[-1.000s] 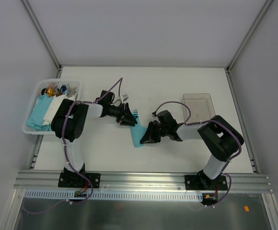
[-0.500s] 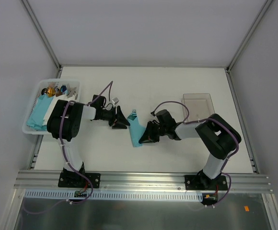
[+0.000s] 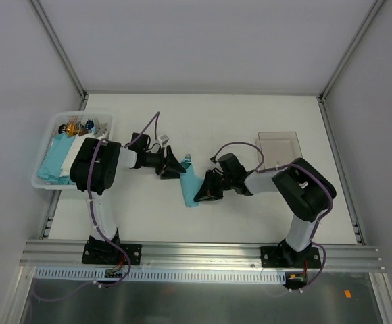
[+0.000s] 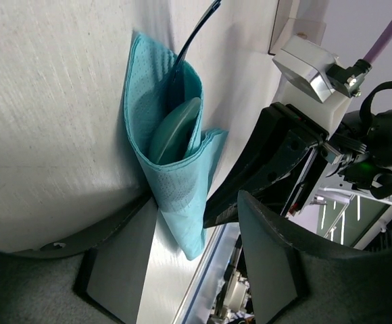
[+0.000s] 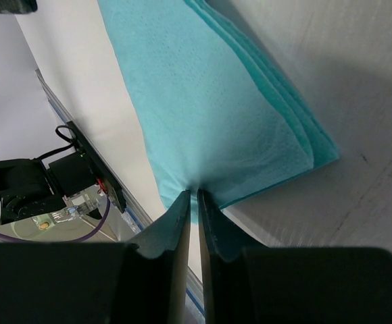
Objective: Place the utensils on the paper napkin and roll it up
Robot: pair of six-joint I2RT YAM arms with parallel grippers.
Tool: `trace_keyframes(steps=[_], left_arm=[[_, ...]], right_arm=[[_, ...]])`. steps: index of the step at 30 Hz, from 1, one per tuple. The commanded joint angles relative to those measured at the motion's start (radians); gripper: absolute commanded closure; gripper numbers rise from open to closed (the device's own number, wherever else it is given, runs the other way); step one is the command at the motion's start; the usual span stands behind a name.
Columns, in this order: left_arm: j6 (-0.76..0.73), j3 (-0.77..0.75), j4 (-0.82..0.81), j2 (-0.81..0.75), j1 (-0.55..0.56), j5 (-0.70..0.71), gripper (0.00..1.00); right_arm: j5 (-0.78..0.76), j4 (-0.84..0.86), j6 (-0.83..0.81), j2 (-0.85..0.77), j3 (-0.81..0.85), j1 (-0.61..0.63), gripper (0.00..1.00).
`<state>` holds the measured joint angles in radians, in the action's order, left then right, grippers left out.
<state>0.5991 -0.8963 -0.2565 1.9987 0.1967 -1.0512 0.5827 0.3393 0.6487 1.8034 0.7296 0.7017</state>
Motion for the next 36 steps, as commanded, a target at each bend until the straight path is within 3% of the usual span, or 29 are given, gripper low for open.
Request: trace_keyframes(steps=[1, 17, 21, 33, 36], left_arm=[[-0.022, 0.014, -0.03, 0.066, 0.009, 0.138, 0.46], [0.027, 0.094, -0.078, 0.083, 0.093, 0.119, 0.5], [0.039, 0.094, -0.09, 0.095, 0.101, 0.115, 0.57], [0.039, 0.037, -0.086, 0.104, 0.099, 0.062, 1.0], [0.013, 0.017, -0.064, 0.071, 0.095, 0.031, 1.0]], right_arm=[[-0.11, -0.141, -0.055, 0.065, -0.016, 0.005, 0.86], [-0.107, -0.149, -0.057, 0.085, -0.002, 0.005, 0.87], [-0.106, -0.149, -0.058, 0.085, -0.002, 0.005, 0.87], [-0.107, -0.152, -0.061, 0.06, -0.004, 0.005, 0.86], [-0.106, -0.151, -0.07, -0.002, -0.013, -0.002, 0.83]])
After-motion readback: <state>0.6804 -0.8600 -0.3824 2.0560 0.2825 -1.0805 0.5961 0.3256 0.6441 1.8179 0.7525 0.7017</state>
